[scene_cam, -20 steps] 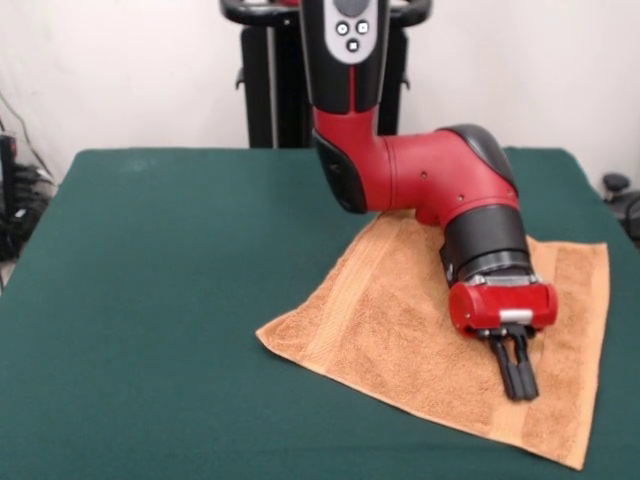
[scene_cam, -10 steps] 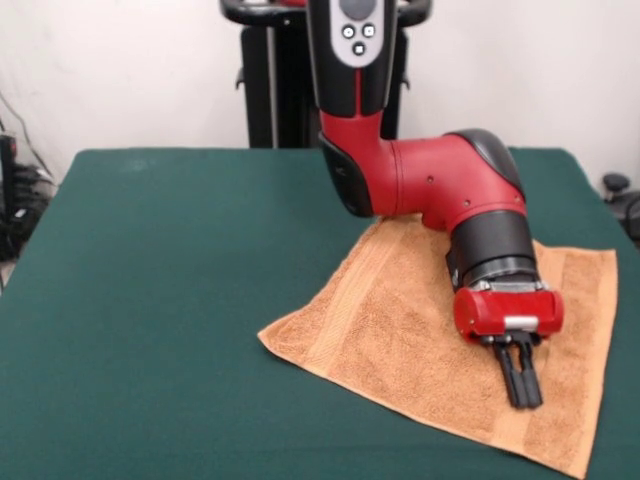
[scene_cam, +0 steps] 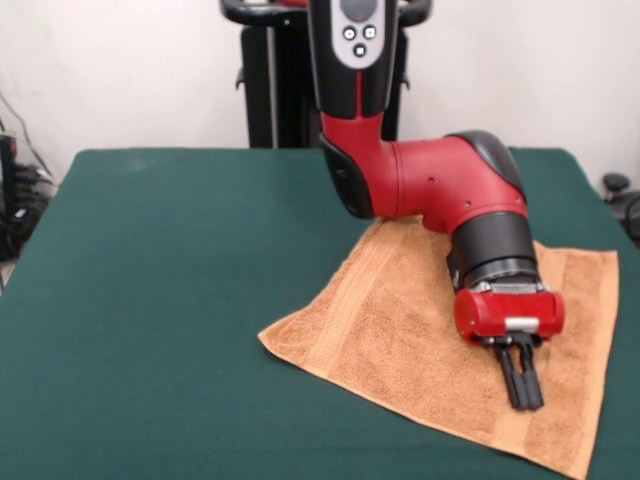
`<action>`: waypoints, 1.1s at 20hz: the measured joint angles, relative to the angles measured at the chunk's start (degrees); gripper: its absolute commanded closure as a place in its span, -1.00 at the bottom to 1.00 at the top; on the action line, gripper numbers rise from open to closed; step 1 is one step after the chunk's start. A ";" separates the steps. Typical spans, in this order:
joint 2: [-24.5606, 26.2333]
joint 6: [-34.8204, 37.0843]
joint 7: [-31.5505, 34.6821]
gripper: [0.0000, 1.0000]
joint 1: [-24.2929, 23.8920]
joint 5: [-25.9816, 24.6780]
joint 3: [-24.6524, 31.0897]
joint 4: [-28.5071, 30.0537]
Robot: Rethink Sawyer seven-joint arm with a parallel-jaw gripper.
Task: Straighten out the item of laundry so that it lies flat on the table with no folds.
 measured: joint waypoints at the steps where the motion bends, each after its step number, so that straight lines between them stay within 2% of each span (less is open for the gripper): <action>1: 0.03 -0.12 0.00 1.00 0.00 0.09 0.00 0.00; 6: 0.24 -1.04 0.01 1.00 0.03 0.63 0.00 -0.01; 18: 1.93 -10.51 0.01 1.00 0.32 3.71 0.01 0.00; 22: 2.03 -11.68 0.01 1.00 0.34 4.72 0.01 -0.01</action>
